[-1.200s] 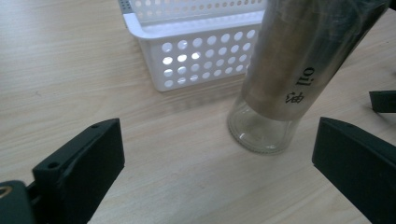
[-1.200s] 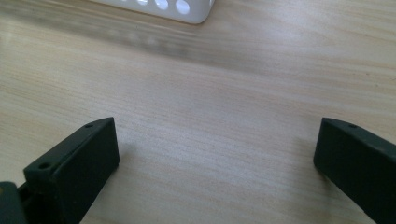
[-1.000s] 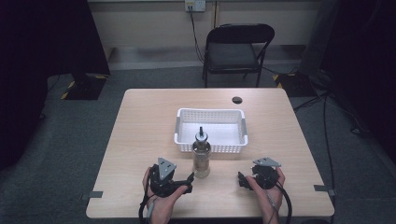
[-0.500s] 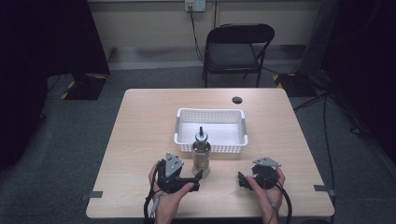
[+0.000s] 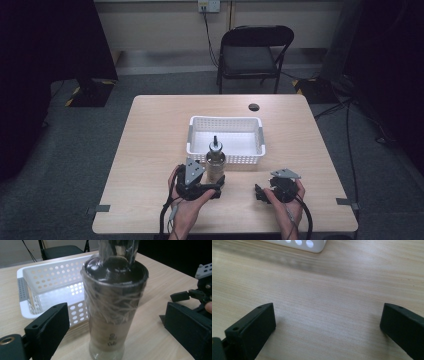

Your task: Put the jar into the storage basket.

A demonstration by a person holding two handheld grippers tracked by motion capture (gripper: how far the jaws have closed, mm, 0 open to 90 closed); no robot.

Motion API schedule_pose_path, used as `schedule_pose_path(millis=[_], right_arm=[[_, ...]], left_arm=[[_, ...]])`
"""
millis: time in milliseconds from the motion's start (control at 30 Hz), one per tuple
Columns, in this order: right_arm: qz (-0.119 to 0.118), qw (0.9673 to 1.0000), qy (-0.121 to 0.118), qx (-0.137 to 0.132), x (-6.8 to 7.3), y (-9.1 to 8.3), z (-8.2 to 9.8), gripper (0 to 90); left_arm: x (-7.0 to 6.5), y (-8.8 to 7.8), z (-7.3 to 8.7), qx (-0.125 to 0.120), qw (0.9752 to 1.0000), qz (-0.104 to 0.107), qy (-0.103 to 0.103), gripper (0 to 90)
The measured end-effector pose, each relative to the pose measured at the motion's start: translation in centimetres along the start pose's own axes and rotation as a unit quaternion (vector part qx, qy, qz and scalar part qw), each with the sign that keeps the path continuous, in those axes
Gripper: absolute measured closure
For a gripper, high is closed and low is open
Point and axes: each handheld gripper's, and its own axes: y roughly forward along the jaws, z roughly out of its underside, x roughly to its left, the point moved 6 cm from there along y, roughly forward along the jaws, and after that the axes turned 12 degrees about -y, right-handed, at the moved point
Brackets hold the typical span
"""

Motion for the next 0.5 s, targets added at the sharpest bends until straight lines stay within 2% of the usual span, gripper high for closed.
schedule_pose_path(millis=[67,233,333,400,467,500], right_arm=[[0.000,1.0000,0.000,0.000,0.0,0.0,0.0,0.0],[0.000,1.0000,0.000,0.000,0.0,0.0,0.0,0.0],[0.000,1.0000,0.000,0.000,0.0,0.0,0.0,0.0],[0.000,1.0000,0.000,0.000,0.0,0.0,0.0,0.0],[0.000,1.0000,0.000,0.000,0.0,0.0,0.0,0.0],[0.000,1.0000,0.000,0.000,0.0,0.0,0.0,0.0]], left_arm=[[0.0,0.6,-0.1,0.000,0.9999,0.011,0.000,6.7],[0.3,1.6,-0.4,0.005,0.9999,0.008,0.005,10.1],[0.3,1.9,-0.5,0.008,0.9998,0.013,0.009,14.6],[0.3,2.1,-0.5,0.000,0.9998,0.007,0.017,20.0],[0.3,2.4,-0.5,0.006,0.9997,0.002,0.024,22.5],[0.3,2.6,-0.4,0.010,0.9996,0.011,0.023,24.3]])
